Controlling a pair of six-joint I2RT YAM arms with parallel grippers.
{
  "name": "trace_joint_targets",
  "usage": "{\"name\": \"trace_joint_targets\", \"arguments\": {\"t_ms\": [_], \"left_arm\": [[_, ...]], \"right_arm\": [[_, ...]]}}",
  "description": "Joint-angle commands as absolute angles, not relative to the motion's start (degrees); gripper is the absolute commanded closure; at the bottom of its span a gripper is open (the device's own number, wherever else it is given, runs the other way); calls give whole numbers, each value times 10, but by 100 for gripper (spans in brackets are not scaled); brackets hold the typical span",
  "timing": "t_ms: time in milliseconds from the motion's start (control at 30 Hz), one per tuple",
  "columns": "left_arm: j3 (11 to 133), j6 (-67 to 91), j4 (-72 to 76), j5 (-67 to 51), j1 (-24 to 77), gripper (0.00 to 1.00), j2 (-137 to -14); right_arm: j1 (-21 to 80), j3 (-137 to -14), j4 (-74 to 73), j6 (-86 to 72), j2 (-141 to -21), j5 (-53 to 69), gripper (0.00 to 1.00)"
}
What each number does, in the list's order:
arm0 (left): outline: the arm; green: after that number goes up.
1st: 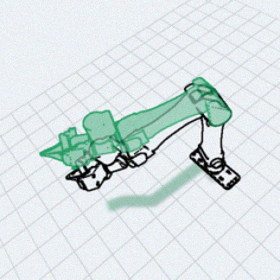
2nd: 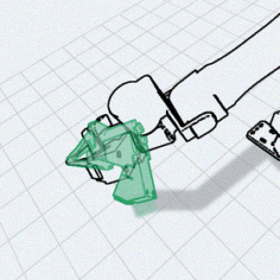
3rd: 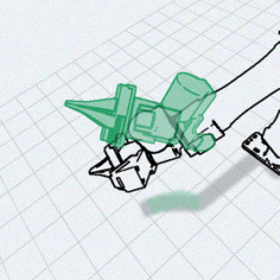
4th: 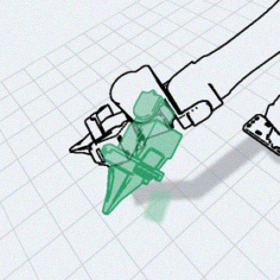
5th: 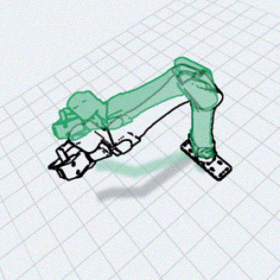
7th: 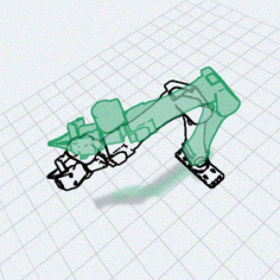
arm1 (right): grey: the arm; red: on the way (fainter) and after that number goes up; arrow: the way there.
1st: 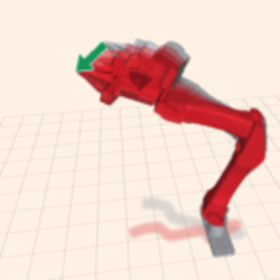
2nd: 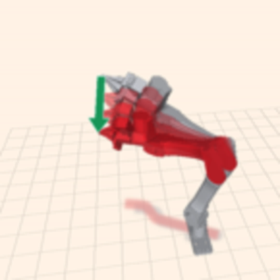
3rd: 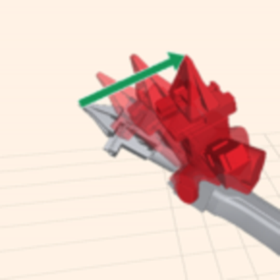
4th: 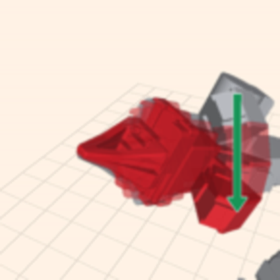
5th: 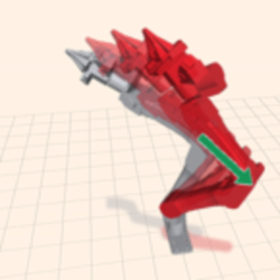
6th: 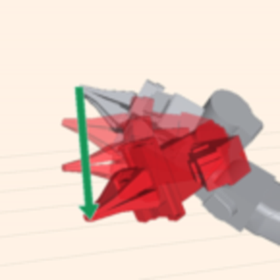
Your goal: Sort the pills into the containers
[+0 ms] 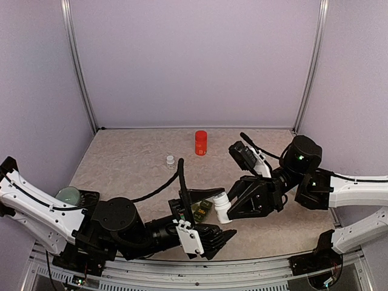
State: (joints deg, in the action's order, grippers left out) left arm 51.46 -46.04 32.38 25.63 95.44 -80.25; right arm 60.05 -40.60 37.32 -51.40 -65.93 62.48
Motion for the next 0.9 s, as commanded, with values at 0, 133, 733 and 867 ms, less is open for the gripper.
{"name": "trace_joint_targets", "arguments": {"t_ms": [0,133,733,867], "left_arm": [[518,-447,267,310,954,11,-795],[530,-462,262,346,954,10,-805],[550,-458,210,315,924,22,-808],[560,-438,185,293,904,26,-810]], "right_arm": [[593,-454,162,-377,-628,522,95],[593,-470,82,-367,-636,472,95],[593,-483,-10,-354,-632,420,97],[594,-482,-13,-353,-629,421,97]]}}
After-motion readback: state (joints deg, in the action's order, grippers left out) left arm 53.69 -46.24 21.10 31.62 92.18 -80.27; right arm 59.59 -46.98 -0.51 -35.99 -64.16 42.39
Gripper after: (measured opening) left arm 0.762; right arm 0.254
